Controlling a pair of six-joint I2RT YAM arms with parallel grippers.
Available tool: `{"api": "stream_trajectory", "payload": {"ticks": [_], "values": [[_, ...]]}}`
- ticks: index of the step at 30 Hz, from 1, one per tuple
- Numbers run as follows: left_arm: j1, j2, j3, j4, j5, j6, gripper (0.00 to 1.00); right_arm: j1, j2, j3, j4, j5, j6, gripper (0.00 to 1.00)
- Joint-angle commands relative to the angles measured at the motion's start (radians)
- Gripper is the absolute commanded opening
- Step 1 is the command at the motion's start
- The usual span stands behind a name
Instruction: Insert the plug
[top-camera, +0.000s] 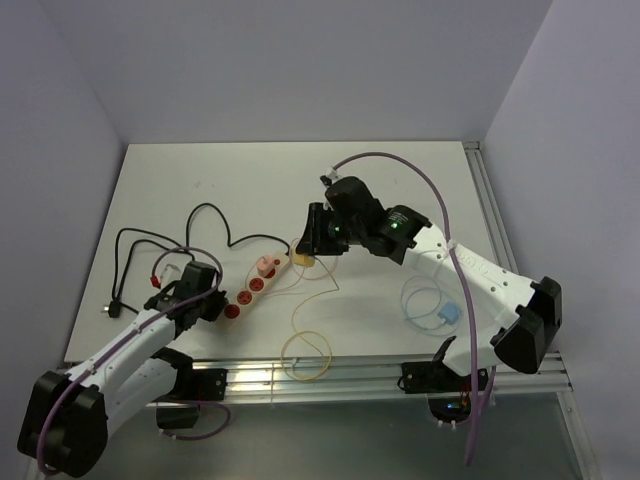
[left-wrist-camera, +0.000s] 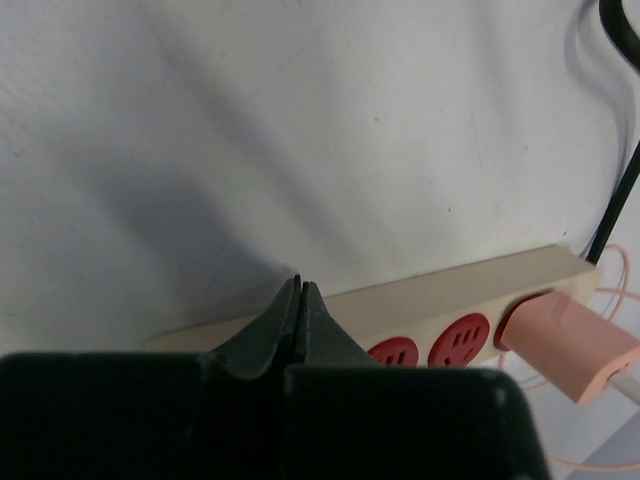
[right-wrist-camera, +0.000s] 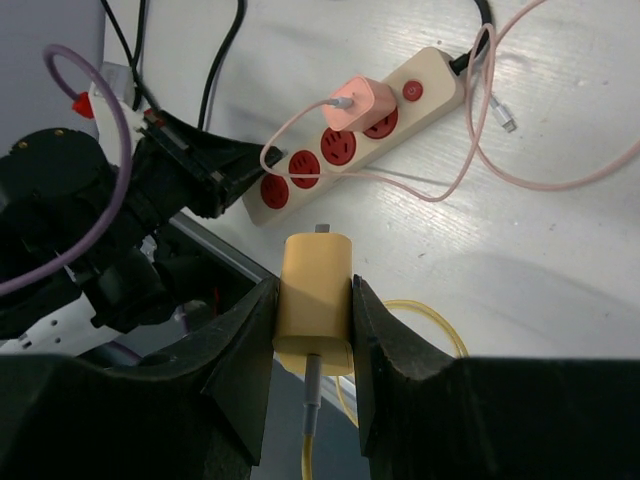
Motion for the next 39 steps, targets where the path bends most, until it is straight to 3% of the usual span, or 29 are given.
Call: {"api": "stream_trajectory", "payload": {"ticks": [1,10,15,20,26,31,39], "values": [[-0.093,-0.002,-0.022,0.045,0.069,-0.063,0.0,0.0,0.022,0.066,-0.004,-0.042,-0.021,0.0],[-0.393,0.16,-0.059,0.341,0.149,-0.202,0.0,0.01,0.057,0.133,-0.061,-0.109,-0.102,0.0],[-0.431,0.252,-0.026,0.508,0.184,-0.196,0.0,0.016,0.092,0.176,-0.096,-0.112,-0.159,0.0],[-0.442,0.244,0.012,0.474,0.154,-0.2,0.0,0.042,0.233,0.299,-0.188,-0.133,-0.223,0.0],[-0.451,0.07,-0.078,0.339,0.059,-0.277,0.0,0.108,0.388,0.434,-0.297,-0.049,-0.227,0.0],[-0.453,-0.243,-0.169,0.172,-0.035,-0.344,0.0,0.114,0.482,0.472,-0.348,-0.026,-0.225,0.0],[-0.454,-0.401,-0.183,0.115,-0.09,-0.318,0.0,0.115,0.629,0.638,-0.458,-0.017,-0.239,0.0]]}}
